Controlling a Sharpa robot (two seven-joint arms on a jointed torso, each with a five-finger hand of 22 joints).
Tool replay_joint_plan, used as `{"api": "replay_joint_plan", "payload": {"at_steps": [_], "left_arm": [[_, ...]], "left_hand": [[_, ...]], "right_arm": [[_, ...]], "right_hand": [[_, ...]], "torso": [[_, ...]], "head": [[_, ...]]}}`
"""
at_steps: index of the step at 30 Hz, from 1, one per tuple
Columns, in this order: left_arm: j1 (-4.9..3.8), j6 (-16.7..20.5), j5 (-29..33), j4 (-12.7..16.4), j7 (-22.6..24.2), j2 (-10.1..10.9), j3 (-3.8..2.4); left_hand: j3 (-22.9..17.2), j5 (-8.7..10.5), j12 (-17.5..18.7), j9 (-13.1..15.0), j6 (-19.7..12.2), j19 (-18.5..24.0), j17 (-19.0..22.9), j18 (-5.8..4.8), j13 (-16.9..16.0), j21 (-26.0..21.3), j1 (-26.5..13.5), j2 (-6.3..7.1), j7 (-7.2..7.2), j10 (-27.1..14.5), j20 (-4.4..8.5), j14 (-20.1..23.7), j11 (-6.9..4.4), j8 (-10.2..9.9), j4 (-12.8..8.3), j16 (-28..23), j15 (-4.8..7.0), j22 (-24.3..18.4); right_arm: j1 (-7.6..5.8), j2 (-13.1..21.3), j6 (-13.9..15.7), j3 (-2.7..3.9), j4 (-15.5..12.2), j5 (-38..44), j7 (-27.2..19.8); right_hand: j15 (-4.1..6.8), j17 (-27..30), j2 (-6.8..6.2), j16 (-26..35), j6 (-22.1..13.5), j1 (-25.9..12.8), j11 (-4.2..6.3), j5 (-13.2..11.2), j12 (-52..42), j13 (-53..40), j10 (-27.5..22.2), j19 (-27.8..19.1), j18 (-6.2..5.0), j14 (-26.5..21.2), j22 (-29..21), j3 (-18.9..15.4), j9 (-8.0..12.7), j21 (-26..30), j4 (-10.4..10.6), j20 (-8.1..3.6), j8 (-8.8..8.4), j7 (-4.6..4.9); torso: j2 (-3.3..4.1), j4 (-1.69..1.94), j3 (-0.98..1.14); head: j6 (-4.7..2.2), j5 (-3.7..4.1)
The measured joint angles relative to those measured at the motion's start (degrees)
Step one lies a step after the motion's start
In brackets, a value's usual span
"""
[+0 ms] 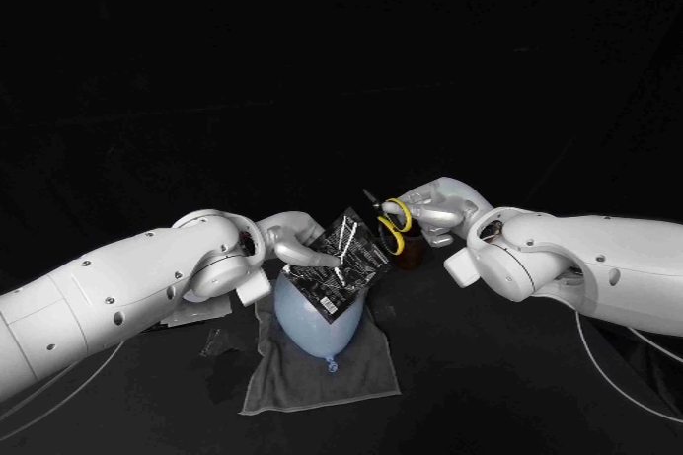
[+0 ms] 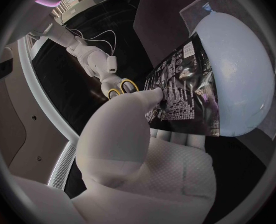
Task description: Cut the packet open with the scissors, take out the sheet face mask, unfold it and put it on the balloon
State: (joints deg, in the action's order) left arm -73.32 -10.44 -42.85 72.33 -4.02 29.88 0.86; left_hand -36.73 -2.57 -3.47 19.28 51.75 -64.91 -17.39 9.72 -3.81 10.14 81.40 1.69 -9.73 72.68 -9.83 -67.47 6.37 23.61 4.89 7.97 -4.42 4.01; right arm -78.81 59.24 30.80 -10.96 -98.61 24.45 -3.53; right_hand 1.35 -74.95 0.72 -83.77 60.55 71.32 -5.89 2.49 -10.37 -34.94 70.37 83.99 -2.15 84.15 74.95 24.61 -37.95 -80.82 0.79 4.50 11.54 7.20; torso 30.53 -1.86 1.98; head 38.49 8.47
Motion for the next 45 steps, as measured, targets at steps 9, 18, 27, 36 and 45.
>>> {"api": "replay_joint_plan", "payload": {"at_steps": [9,18,27,36,45], "left_arm": [[-0.01,-0.17,-0.23,-0.01,0.03,0.07,-0.02],[-0.01,-0.15,-0.03,-0.02,0.10,0.34,-0.06],[0.02,-0.27,1.60,1.30,0.72,1.69,-0.10],[0.09,-0.66,7.09,2.51,2.44,4.21,-0.11],[0.16,-2.47,12.54,4.09,4.80,6.77,-0.07]], "left_hand": [[0.00,0.00,0.00,0.00,-0.01,0.00,0.00,0.00,0.00,0.00,-0.08,0.08,0.01,0.13,0.00,0.00,-0.13,0.00,0.00,0.00,0.00,0.05],[-0.01,0.00,0.00,0.00,-0.03,0.00,-0.05,0.00,0.01,0.00,-0.05,0.06,0.02,0.22,0.00,-0.01,-0.22,0.00,-0.01,0.23,-0.01,0.05],[-0.18,0.06,0.00,0.00,-0.11,0.00,-0.05,0.00,0.02,0.00,0.04,-0.03,0.11,0.22,0.00,-0.01,-0.22,0.03,-0.18,0.22,-0.01,0.04],[-0.18,0.18,0.00,0.00,-0.21,0.00,-0.09,-0.05,0.02,0.00,0.12,-0.10,0.19,0.21,0.00,0.00,-0.21,0.03,-0.18,0.22,-0.01,0.04],[-0.17,-0.05,0.00,0.00,-0.22,0.01,-0.15,0.05,0.02,-0.02,0.12,-0.10,0.20,0.20,0.00,0.00,-0.20,0.03,-0.17,0.22,-0.01,0.03]], "right_arm": [[0.02,0.46,0.98,-0.02,-0.16,-0.30,-0.48],[0.02,1.57,1.01,-0.02,-0.61,-0.37,-0.63],[0.02,2.96,1.00,-0.02,-1.25,-0.58,-1.25],[0.06,4.42,0.96,-0.02,-1.96,-1.10,-2.05],[0.69,5.30,0.95,-0.03,-2.46,-1.76,-2.85]], "right_hand": [[-0.01,0.05,-0.06,0.01,0.02,0.05,0.08,-0.04,0.00,-0.40,0.08,-0.01,0.01,-0.01,0.00,0.17,-0.73,0.00,0.15,0.00,0.00,-0.02],[0.18,0.04,-0.51,0.01,0.02,-0.40,0.57,0.20,0.00,-0.58,0.58,-0.02,0.02,-0.22,-0.04,0.24,-1.11,0.01,0.09,0.01,-0.01,-0.02],[0.18,0.00,-0.66,0.21,0.02,-0.55,0.78,0.19,0.00,-0.75,0.79,-0.03,0.02,-0.22,-0.03,0.48,-1.03,-0.23,0.30,0.02,-0.03,-0.03],[0.17,0.00,-0.94,0.22,0.02,-0.83,0.79,0.16,0.00,-0.88,0.79,-0.16,0.04,-0.23,0.00,0.57,-1.15,-0.23,0.23,0.07,-0.04,-0.02],[0.16,0.04,-0.93,0.23,0.01,-0.83,0.91,0.13,0.00,-0.88,0.92,-0.22,0.04,-0.23,0.00,0.63,-1.19,-0.23,0.17,0.04,0.19,-0.02]], "torso": [[0.02,-0.01,-0.02],[0.01,-0.02,-0.03],[-0.02,-0.01,-0.03],[0.03,-0.01,-0.03],[0.01,0.01,-0.03]], "head": [[-0.05,0.09],[-0.15,0.29],[-0.26,0.34],[-0.32,0.57],[-0.24,0.67]]}}
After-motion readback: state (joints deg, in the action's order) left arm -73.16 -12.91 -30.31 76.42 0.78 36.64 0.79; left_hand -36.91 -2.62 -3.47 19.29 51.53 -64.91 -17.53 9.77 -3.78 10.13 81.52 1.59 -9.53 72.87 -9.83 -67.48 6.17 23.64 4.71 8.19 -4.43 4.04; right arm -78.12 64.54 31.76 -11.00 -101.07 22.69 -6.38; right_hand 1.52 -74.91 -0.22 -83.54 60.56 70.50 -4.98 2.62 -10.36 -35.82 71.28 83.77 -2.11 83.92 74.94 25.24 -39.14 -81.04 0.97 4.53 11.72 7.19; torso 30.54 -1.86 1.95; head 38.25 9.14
